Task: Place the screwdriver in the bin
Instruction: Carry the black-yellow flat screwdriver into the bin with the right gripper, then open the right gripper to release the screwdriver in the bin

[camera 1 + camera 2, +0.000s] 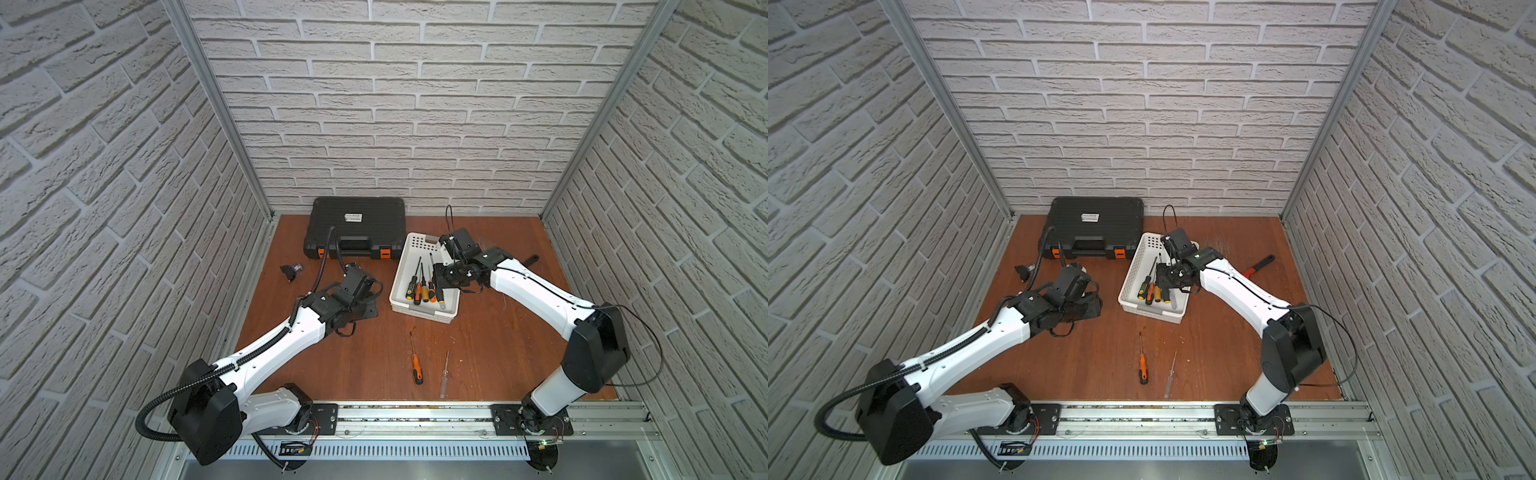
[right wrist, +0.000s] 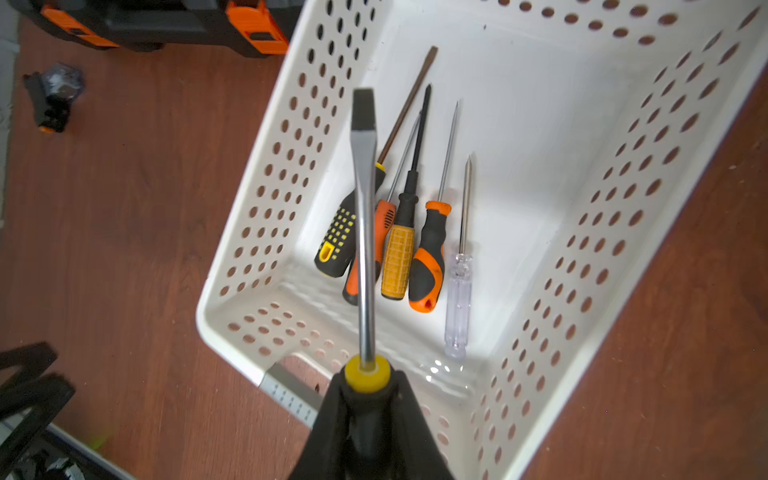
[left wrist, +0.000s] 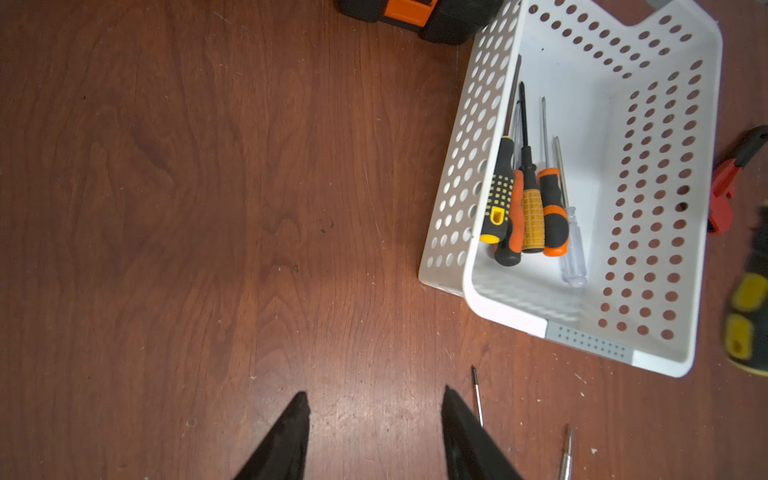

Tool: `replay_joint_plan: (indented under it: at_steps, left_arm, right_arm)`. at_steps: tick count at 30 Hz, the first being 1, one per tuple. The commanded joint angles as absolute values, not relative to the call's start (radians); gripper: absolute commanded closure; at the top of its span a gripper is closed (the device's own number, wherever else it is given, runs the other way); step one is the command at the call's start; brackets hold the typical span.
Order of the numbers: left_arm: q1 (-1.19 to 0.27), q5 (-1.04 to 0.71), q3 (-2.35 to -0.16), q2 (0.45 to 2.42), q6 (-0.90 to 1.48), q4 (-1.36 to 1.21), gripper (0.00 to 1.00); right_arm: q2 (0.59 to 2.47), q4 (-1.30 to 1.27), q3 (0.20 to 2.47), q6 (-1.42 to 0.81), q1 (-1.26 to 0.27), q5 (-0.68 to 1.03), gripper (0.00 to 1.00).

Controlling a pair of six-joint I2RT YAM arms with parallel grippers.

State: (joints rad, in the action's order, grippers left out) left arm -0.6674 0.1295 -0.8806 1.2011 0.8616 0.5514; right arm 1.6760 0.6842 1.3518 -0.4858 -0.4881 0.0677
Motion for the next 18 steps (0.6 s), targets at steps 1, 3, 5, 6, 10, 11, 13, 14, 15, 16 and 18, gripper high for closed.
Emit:
replay_joint_plan:
  at_steps: [1, 3, 5, 6, 10, 11, 13, 14, 15, 16, 18]
  left_arm:
    - [-0.660, 0.137, -0.860, 1.169, 0.873, 0.528, 0.48]
    - [-0.659, 0.138, -0.851, 1.160, 0.873, 0.525, 0.47]
    - [-0.658, 0.141, -0.840, 1.152, 0.874, 0.522, 0.48]
    - [-0.658, 0.144, -0.833, 1.148, 0.873, 0.519, 0.47]
    - [-0.655, 0.143, -0.821, 1.141, 0.871, 0.518, 0.47]
    - [-0.656, 0.143, -0.818, 1.136, 0.870, 0.518, 0.47]
    - [-0.655, 0.145, -0.810, 1.124, 0.874, 0.516, 0.47]
    - [-0.656, 0.147, -0.802, 1.115, 0.878, 0.513, 0.47]
    - [-0.655, 0.146, -0.791, 1.106, 0.882, 0.506, 0.47]
    - [-0.654, 0.147, -0.783, 1.099, 0.884, 0.501, 0.47]
    - [-0.653, 0.145, -0.769, 1.094, 0.886, 0.493, 0.47]
  right_arm:
    - [1.707, 0.640, 1.355, -0.534, -0.482, 0.039, 0.95]
    - [1.723, 0.653, 1.354, -0.525, -0.482, -0.014, 0.95]
    - [1.739, 0.663, 1.355, -0.513, -0.480, -0.047, 0.94]
    - [1.752, 0.668, 1.360, -0.506, -0.480, -0.059, 0.94]
    - [1.828, 0.704, 1.397, -0.501, -0.479, -0.060, 0.94]
    - [1.839, 0.707, 1.403, -0.503, -0.478, -0.065, 0.94]
    - [1.851, 0.712, 1.407, -0.504, -0.479, -0.095, 0.94]
    - [1.857, 0.718, 1.414, -0.501, -0.479, -0.113, 0.94]
    - [1.865, 0.733, 1.425, -0.499, -0.478, -0.127, 0.94]
    - [1.876, 0.744, 1.434, -0.495, -0.479, -0.138, 0.94]
    - [1.889, 0.755, 1.439, -0.498, -0.479, -0.144, 0.94]
